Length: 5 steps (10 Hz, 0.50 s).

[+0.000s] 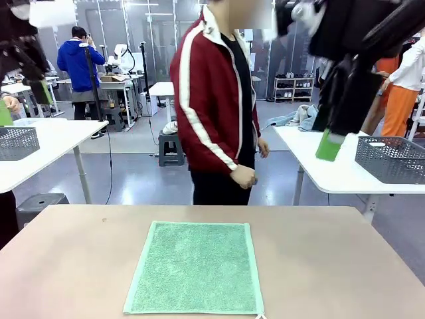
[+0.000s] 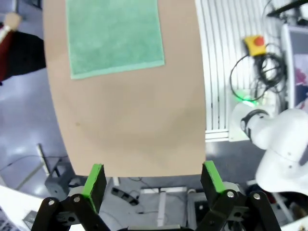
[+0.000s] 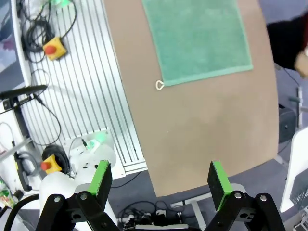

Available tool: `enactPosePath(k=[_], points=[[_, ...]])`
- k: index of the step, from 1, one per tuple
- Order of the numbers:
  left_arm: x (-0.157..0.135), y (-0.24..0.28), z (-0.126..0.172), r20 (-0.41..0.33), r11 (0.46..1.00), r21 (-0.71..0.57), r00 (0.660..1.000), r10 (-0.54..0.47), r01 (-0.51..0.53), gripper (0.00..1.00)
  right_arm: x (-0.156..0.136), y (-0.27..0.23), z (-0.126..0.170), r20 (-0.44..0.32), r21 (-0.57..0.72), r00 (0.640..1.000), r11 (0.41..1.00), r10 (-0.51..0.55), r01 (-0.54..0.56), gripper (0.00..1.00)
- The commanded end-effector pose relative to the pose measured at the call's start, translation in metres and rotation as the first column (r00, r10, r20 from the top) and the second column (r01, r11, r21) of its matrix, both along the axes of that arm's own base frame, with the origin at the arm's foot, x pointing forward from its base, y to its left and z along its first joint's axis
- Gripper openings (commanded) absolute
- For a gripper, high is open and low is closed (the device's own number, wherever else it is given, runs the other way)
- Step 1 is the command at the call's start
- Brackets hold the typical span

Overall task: Fold the towels and place them in the basket.
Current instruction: When a person lays out a Towel with hook on the table, fold it in half twice.

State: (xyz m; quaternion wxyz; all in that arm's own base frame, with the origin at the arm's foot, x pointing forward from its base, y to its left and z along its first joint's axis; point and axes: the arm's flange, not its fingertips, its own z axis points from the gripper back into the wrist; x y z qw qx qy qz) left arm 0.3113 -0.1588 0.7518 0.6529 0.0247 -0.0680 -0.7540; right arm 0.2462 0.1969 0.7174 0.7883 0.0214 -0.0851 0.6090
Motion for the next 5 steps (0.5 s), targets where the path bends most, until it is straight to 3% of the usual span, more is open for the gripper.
enactPosePath(k=[1,2,3,5], points=[[-0.006,-0.007,-0.021,0.092,0.998,0.045,0.995,-0.045,0.041,1.00,0.011,0.010,-0.012,-0.013,-0.053,0.998,0.997,0.055,-0.056,1.00],[-0.006,-0.009,-0.023,0.072,0.996,0.083,0.997,-0.025,0.019,1.00,0.014,0.014,-0.014,-0.019,-0.060,0.998,0.997,0.057,-0.058,1.00],[-0.002,-0.012,-0.009,0.023,0.999,0.025,0.999,-0.030,0.029,1.00,0.006,0.010,-0.011,-0.022,-0.024,0.999,0.999,0.024,-0.024,1.00],[-0.002,-0.012,-0.009,0.023,0.999,0.025,0.999,-0.030,0.029,1.00,0.006,0.010,-0.011,-0.022,-0.024,0.999,0.999,0.024,-0.024,1.00]])
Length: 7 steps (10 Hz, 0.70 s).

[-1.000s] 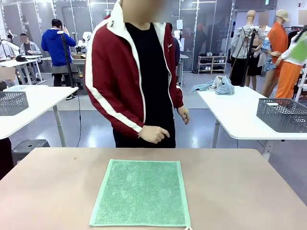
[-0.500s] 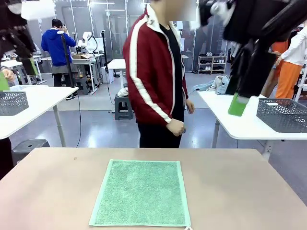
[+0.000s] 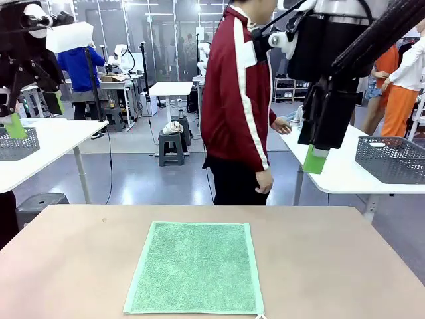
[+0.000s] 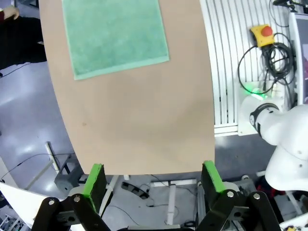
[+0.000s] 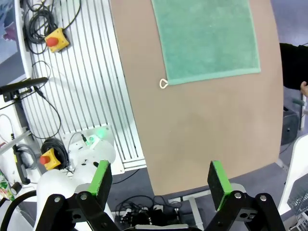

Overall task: Fold the towels and place them in the basket.
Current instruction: When a person lays out a Towel with hook on the table, fold it in half twice.

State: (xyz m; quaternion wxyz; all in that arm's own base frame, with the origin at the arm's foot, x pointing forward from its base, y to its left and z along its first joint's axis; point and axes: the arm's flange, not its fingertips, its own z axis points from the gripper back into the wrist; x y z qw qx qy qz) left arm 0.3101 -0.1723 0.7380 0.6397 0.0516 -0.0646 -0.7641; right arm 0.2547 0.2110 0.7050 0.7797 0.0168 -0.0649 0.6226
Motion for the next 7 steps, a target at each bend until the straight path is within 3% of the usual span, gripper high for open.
enactPosePath(k=[1,3,5,7], points=[[-0.001,0.001,0.005,-0.015,1.000,-0.017,1.000,-0.001,0.000,1.00,-0.003,-0.004,0.002,0.003,0.010,1.000,1.000,-0.008,0.008,1.00],[0.001,0.002,0.001,0.001,1.000,-0.003,1.000,0.003,-0.003,1.00,-0.002,-0.001,0.002,0.006,0.003,1.000,1.000,0.000,0.000,1.00],[-0.002,-0.018,-0.047,0.069,0.989,-0.128,0.994,0.080,-0.071,1.00,0.009,0.005,-0.041,0.013,0.027,0.999,0.998,0.050,-0.050,1.00],[-0.008,-0.027,-0.088,0.052,0.983,-0.161,0.994,0.096,-0.087,1.00,0.016,0.004,-0.079,-0.013,0.028,0.996,0.995,0.094,-0.093,1.00]])
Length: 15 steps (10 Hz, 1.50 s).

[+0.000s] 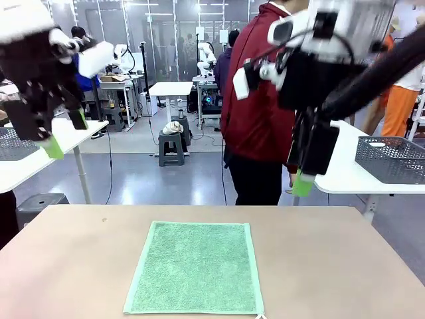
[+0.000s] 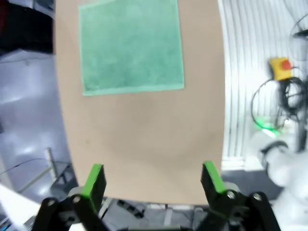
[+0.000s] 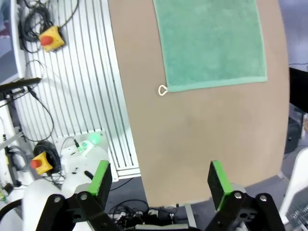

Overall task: Fold the towels and place them in the basket.
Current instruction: When a person lays out a Towel with hook on the table, fold it in half twice.

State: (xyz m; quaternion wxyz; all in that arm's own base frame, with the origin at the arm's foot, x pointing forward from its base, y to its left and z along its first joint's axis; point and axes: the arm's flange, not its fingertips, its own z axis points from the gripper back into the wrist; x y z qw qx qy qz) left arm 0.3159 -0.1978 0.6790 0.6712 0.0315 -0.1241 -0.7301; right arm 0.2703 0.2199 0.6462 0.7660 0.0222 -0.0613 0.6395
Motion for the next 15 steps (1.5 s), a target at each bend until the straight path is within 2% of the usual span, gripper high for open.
enactPosePath(k=[1,3,7,10,12,15], points=[[-0.014,-0.006,-0.054,-0.008,0.999,-0.031,1.000,0.018,-0.018,1.00,0.003,-0.005,-0.041,-0.014,0.017,0.998,0.998,0.061,-0.061,1.00],[-0.008,-0.022,-0.114,-0.062,0.998,0.000,0.996,0.061,-0.061,1.00,0.011,0.001,-0.087,-0.022,0.013,0.998,0.998,0.058,-0.058,1.00],[0.009,-0.042,-0.218,-0.145,0.993,-0.021,0.983,0.114,-0.118,1.00,0.029,0.022,-0.170,-0.065,0.062,0.998,0.998,0.015,-0.011,1.00],[0.016,-0.042,-0.262,-0.106,0.993,-0.051,0.989,0.101,-0.106,1.00,0.037,0.026,-0.241,-0.101,0.048,0.995,0.999,-0.010,0.014,1.00],[0.022,-0.045,-0.290,-0.080,0.995,0.000,0.992,0.095,-0.095,1.00,0.045,0.014,-0.275,-0.113,0.018,0.993,1.000,-0.022,0.024,1.00],[0.020,-0.046,-0.320,-0.073,0.996,0.070,0.996,0.057,-0.052,1.00,0.050,0.013,-0.295,-0.094,-0.019,0.995,0.999,0.029,-0.031,1.00]])
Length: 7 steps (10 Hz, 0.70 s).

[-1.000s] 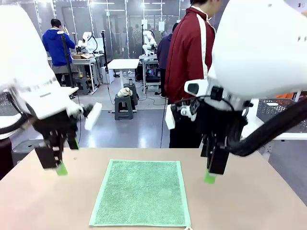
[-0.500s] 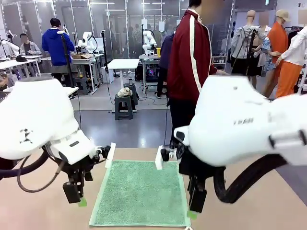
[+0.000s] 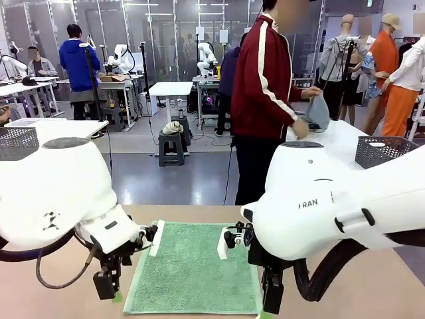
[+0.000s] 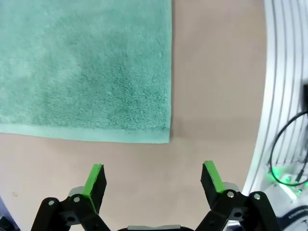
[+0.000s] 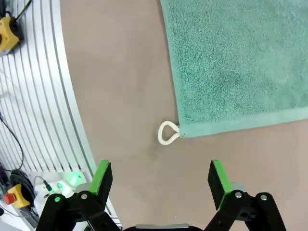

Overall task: Fold the towels and place them in the basket.
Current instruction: When a person lays out a Towel with hook on the table, fold it in half twice.

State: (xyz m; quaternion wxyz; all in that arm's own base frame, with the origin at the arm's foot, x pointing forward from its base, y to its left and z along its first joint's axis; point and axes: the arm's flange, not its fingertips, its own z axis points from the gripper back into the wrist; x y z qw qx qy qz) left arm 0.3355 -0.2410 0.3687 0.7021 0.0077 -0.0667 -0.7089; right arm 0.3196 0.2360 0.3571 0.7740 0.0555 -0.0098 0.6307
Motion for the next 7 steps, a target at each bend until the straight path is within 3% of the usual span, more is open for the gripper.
enactPosePath(k=[1,2,4,7], points=[[0.001,-0.002,-0.019,0.092,0.999,0.036,0.995,-0.041,0.037,1.00,0.003,-0.003,-0.010,0.022,-0.007,0.998,0.999,0.052,-0.052,1.00],[0.001,0.000,-0.023,0.110,0.998,0.043,0.993,-0.040,0.035,1.00,0.004,-0.002,-0.012,0.026,-0.009,0.998,0.998,0.058,-0.058,1.00],[0.006,-0.004,-0.012,0.044,0.998,0.033,0.998,-0.049,0.048,1.00,0.002,0.001,-0.006,0.003,-0.008,1.000,1.000,0.026,-0.026,1.00],[0.006,-0.004,-0.012,0.044,0.998,0.033,0.998,-0.049,0.048,1.00,0.002,0.001,-0.006,0.003,-0.008,1.000,1.000,0.026,-0.026,1.00]])
